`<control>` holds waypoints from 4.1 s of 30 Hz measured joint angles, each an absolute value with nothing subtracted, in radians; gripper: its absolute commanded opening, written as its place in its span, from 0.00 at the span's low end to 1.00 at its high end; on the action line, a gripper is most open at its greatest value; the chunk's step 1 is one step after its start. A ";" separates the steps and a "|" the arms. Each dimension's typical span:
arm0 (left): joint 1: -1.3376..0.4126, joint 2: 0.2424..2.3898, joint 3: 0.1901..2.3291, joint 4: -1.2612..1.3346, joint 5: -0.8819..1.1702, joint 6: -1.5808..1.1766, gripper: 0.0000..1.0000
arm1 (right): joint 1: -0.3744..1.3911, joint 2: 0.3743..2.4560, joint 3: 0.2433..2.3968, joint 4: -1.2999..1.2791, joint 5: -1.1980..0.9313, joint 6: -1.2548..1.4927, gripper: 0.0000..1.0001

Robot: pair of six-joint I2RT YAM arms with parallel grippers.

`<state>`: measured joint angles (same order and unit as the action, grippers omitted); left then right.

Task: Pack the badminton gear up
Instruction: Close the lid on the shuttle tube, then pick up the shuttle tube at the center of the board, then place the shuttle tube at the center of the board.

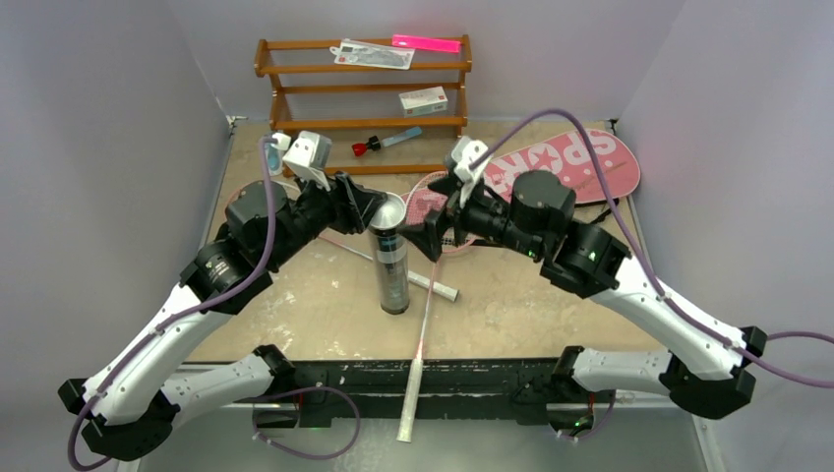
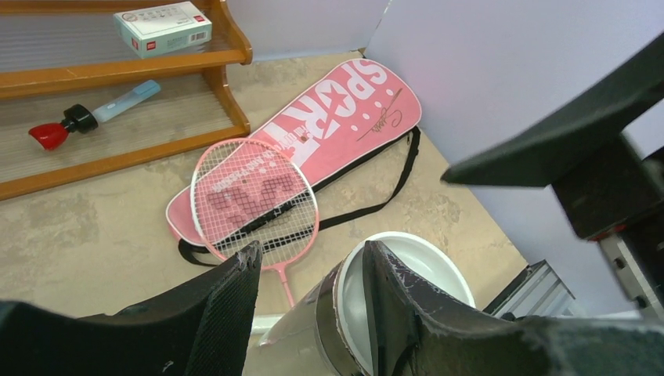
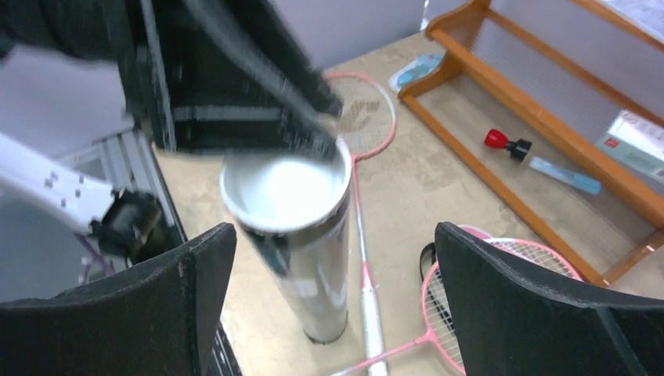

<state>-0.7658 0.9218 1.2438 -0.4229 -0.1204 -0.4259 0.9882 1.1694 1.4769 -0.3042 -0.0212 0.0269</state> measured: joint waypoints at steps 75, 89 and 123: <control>-0.766 0.733 0.960 -0.544 -0.260 -0.403 0.73 | 0.501 1.272 1.432 -0.775 0.134 0.210 0.46; -0.834 1.078 0.760 -0.359 -0.034 -0.515 0.69 | 0.461 1.254 1.287 -0.765 0.199 0.258 0.46; -0.971 1.386 0.687 -0.125 0.114 -0.540 0.59 | -0.230 0.997 0.572 -0.463 -0.189 0.752 0.70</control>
<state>-0.9714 1.3857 0.6868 -0.1246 0.1143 -0.5400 -0.2298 0.9970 0.5716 -0.4629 -0.1886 0.7525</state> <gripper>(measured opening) 0.592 0.678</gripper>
